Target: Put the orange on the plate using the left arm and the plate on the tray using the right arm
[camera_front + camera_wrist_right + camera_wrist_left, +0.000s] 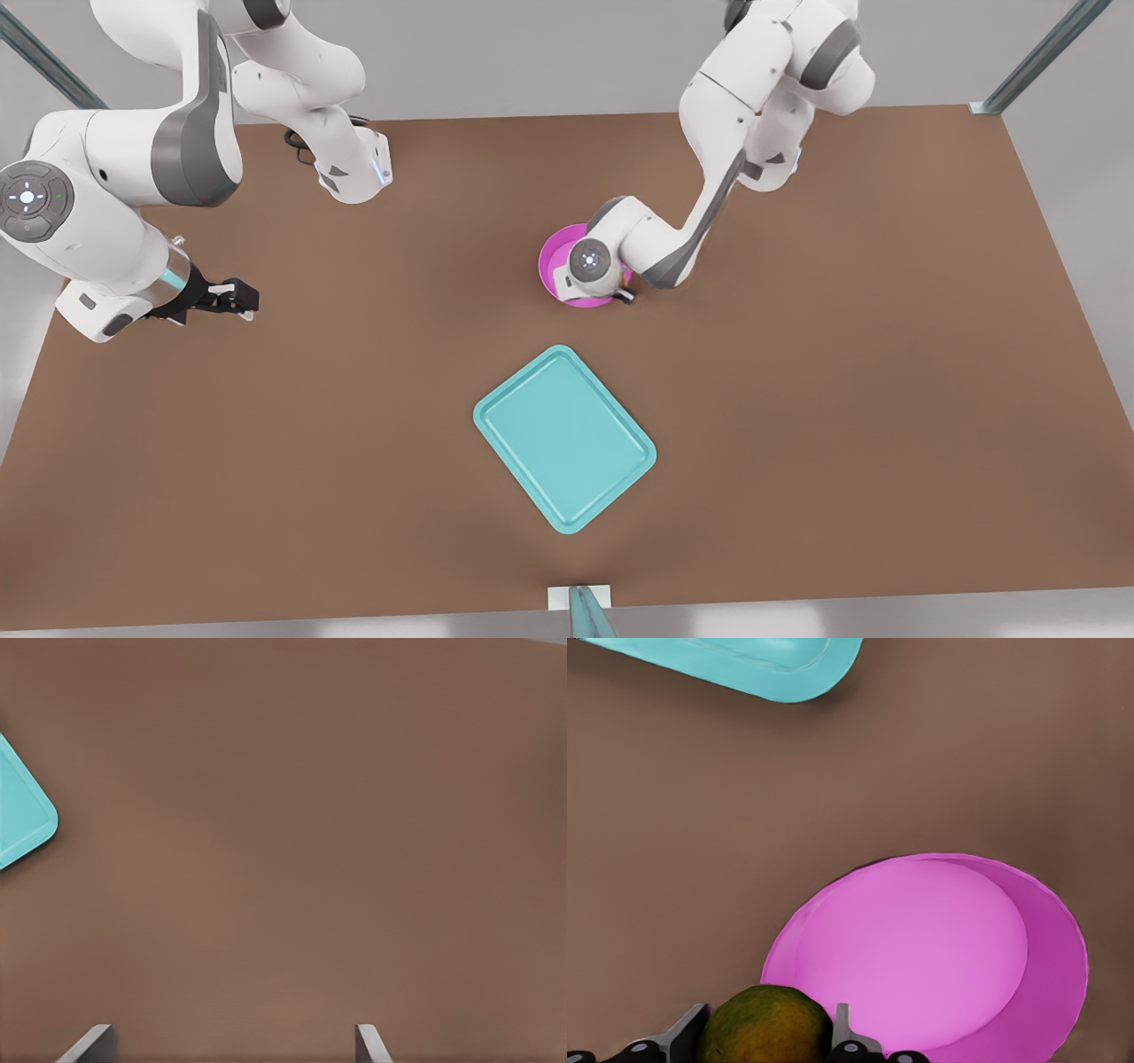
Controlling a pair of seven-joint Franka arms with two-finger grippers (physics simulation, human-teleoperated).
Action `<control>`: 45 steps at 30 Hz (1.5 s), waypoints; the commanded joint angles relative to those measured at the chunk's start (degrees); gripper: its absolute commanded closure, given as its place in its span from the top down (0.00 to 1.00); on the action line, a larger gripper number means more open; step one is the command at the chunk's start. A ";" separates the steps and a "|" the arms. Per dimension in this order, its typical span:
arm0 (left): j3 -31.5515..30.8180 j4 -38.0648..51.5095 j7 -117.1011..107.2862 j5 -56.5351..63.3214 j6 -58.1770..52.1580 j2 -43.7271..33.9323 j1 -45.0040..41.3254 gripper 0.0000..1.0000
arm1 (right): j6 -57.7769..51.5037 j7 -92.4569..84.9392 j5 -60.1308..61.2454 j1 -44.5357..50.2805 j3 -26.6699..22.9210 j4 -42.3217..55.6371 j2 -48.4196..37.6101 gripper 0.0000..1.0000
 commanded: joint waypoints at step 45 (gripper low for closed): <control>-5.68 20.38 3.37 5.28 -35.74 -24.18 45.83 1.00 | 62.36 18.67 43.52 38.06 8.14 -42.17 15.22 1.00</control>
